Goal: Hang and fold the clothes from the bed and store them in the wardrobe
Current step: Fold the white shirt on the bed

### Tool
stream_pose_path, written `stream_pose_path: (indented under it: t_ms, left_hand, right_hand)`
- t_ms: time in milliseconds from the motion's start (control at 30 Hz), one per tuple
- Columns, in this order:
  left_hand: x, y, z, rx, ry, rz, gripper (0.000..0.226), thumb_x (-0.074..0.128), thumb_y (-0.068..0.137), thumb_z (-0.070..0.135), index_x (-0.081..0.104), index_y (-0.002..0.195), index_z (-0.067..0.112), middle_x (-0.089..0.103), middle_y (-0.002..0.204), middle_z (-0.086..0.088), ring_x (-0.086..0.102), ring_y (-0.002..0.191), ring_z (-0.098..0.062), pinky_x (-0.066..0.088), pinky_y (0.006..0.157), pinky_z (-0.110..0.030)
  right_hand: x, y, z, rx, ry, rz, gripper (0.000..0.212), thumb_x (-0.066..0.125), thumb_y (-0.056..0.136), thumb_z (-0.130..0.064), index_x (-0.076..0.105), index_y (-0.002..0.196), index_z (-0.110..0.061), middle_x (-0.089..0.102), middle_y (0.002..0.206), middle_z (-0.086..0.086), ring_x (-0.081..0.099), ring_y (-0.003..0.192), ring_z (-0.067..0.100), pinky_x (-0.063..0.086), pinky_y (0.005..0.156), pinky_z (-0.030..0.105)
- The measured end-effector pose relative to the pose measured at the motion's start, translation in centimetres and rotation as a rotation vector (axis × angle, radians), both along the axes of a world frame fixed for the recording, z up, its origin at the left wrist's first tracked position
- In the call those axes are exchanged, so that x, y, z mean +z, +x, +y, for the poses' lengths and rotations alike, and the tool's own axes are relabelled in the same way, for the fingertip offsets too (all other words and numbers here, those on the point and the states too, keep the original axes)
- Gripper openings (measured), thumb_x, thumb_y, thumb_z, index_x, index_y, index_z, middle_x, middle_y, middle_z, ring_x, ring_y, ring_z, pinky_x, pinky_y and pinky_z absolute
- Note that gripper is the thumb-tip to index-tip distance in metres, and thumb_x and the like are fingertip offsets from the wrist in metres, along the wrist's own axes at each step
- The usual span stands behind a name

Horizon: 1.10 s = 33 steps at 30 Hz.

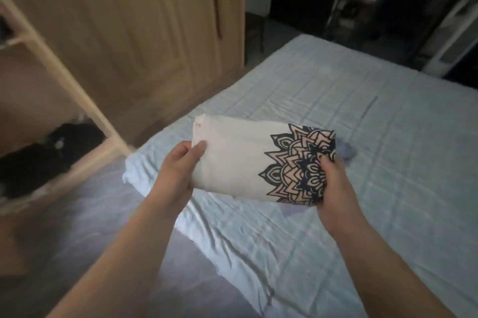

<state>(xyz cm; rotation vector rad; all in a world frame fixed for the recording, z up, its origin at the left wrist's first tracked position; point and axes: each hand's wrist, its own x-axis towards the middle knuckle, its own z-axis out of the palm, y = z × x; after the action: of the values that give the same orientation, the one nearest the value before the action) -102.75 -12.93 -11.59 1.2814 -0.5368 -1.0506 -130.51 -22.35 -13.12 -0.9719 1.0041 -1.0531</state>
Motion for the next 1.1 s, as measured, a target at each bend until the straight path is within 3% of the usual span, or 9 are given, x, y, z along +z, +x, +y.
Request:
stream_pose_path:
  t_ms: [100,200,367,500,700,800,867,967,1100]
  left_hand:
    - [3.2,9.4,6.6,0.132,-0.103,-0.034,0.033,0.074,0.083,0.037,0.06,0.096,0.011,0.061,0.096,-0.017,0.059,0.086,-0.028,0.045,0.076,-0.044]
    - [5.9,17.8,13.5,0.294,-0.17,-0.088,0.026,0.073,0.082,0.039,0.059,0.083,0.017,0.06,0.081,-0.011,0.055,0.072,-0.023,0.042,0.063,-0.037]
    - [8.9,27.9,22.5,0.551,-0.22,-0.16,0.03,0.077,0.076,0.045,0.059,0.076,0.021,0.057,0.078,-0.011,0.052,0.068,-0.023,0.042,0.058,-0.035]
    - [10.1,34.1,26.4,0.707,-0.196,-0.186,0.03,0.078,0.074,0.049,0.061,0.075,0.025,0.059,0.082,-0.013,0.053,0.073,-0.026,0.044,0.062,-0.038]
    - [10.0,43.6,26.9,0.852,-0.207,-0.188,0.036,0.084,0.069,0.053,0.064,0.077,0.024,0.06,0.091,-0.016,0.052,0.084,-0.031,0.042,0.074,-0.05]
    - [9.5,48.8,25.7,0.908,-0.197,-0.18,0.039,0.084,0.069,0.053,0.063,0.079,0.022,0.059,0.091,-0.018,0.051,0.085,-0.033,0.04,0.074,-0.052]
    - [9.5,52.3,24.8,0.955,-0.176,-0.198,0.036,0.082,0.074,0.049,0.063,0.082,0.02,0.061,0.092,-0.02,0.053,0.084,-0.035,0.042,0.073,-0.053]
    - [10.1,57.7,23.7,1.054,-0.11,-0.218,0.034,0.076,0.082,0.043,0.064,0.09,0.012,0.063,0.091,-0.022,0.058,0.078,-0.034,0.05,0.064,-0.044]
    - [10.9,64.2,22.6,1.162,-0.113,-0.235,0.039,0.071,0.089,0.035,0.056,0.095,0.0,0.063,0.087,-0.017,0.061,0.069,-0.026,0.052,0.051,-0.032]
  right_hand:
    - [2.6,10.6,2.7,0.118,-0.095,0.057,0.044,0.062,0.082,-0.063,0.063,0.12,-0.042,0.072,0.117,-0.005,0.069,0.108,0.022,0.054,0.091,0.051]
    - [4.7,21.3,5.6,0.272,-0.173,0.078,0.058,0.059,0.076,-0.077,0.06,0.122,-0.042,0.071,0.117,-0.007,0.069,0.107,0.02,0.054,0.091,0.053]
    - [7.6,36.9,10.0,0.44,-0.229,0.027,0.045,0.057,0.082,-0.071,0.064,0.114,-0.041,0.073,0.113,-0.006,0.071,0.103,0.022,0.055,0.088,0.059]
    - [9.2,46.1,12.1,0.516,-0.291,0.027,0.054,0.057,0.075,-0.08,0.063,0.114,-0.043,0.073,0.111,-0.009,0.072,0.099,0.016,0.058,0.086,0.049]
    - [9.0,58.8,11.0,0.558,-0.313,0.014,0.055,0.058,0.075,-0.08,0.065,0.112,-0.04,0.074,0.106,-0.011,0.072,0.095,0.012,0.058,0.074,0.035]
    - [8.5,65.4,9.4,0.583,-0.321,-0.006,0.041,0.058,0.081,-0.072,0.067,0.107,-0.042,0.075,0.101,-0.014,0.073,0.088,0.007,0.057,0.062,0.022]
    - [8.3,70.0,8.3,0.646,-0.325,-0.021,0.034,0.056,0.084,-0.065,0.066,0.106,-0.041,0.075,0.101,-0.012,0.073,0.088,0.008,0.056,0.061,0.021]
    - [8.8,77.3,6.6,0.773,-0.352,-0.02,0.029,0.051,0.086,-0.063,0.064,0.103,-0.043,0.074,0.1,-0.014,0.073,0.087,0.008,0.059,0.064,0.028]
    - [9.7,86.4,5.3,0.885,-0.382,-0.019,0.027,0.046,0.087,-0.065,0.061,0.104,-0.049,0.072,0.102,-0.018,0.071,0.089,0.003,0.058,0.067,0.024]
